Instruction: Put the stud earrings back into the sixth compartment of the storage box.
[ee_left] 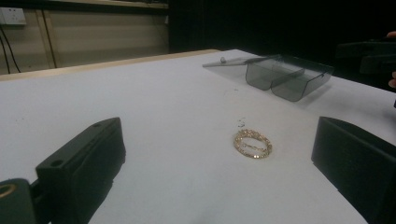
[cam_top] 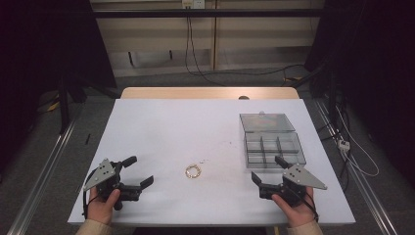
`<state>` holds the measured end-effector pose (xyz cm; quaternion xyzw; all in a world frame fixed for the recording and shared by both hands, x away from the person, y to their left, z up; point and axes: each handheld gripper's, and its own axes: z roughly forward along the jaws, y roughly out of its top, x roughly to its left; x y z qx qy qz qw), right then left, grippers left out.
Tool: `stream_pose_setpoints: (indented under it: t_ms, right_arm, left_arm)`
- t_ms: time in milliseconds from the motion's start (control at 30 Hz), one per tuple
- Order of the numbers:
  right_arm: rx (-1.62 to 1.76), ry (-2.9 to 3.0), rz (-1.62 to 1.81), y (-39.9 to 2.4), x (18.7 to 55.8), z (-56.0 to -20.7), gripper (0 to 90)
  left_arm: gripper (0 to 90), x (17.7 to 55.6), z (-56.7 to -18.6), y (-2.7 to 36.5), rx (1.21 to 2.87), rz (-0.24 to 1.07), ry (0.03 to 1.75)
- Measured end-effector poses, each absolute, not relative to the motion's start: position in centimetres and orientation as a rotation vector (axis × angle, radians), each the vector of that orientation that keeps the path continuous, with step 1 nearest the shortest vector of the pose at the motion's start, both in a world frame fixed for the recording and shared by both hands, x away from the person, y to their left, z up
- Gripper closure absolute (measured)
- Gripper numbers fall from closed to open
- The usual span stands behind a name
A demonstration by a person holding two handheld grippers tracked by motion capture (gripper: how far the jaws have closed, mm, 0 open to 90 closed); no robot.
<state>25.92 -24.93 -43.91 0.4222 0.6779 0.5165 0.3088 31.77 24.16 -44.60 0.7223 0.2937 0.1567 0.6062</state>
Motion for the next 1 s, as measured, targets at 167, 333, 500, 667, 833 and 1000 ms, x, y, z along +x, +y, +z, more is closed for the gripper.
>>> stream_pose_setpoints:
  t_ms: [167,333,500,667,833,1000]
  right_arm:
    - [1.156,1.88,1.315,-22.2,26.9,-43.2,4.8]
    - [1.088,1.971,1.327,-19.3,27.8,-42.9,6.3]
    - [1.02,2.071,1.365,-15.4,29.7,-42.8,23.1]
    - [0.988,2.139,1.35,-13.6,31.3,-43.0,32.5]
    - [0.997,2.225,1.343,-11.9,33.2,-44.0,44.5]
    - [0.993,2.324,1.299,-10.5,34.7,-45.0,54.1]
  left_arm:
    - [2.5,31.6,-44.5,24.6,1.65,0.353,0.707]
    - [2.5,31.5,-44.2,25.0,1.641,0.372,0.705]
    - [2.5,31.6,-44.2,25.0,1.651,0.378,0.71]
    - [2.5,31.5,-44.2,24.6,1.658,0.367,0.697]
    - [2.5,31.6,-44.2,24.5,1.666,0.366,0.688]
    - [2.5,31.7,-44.3,24.4,1.672,0.358,0.699]
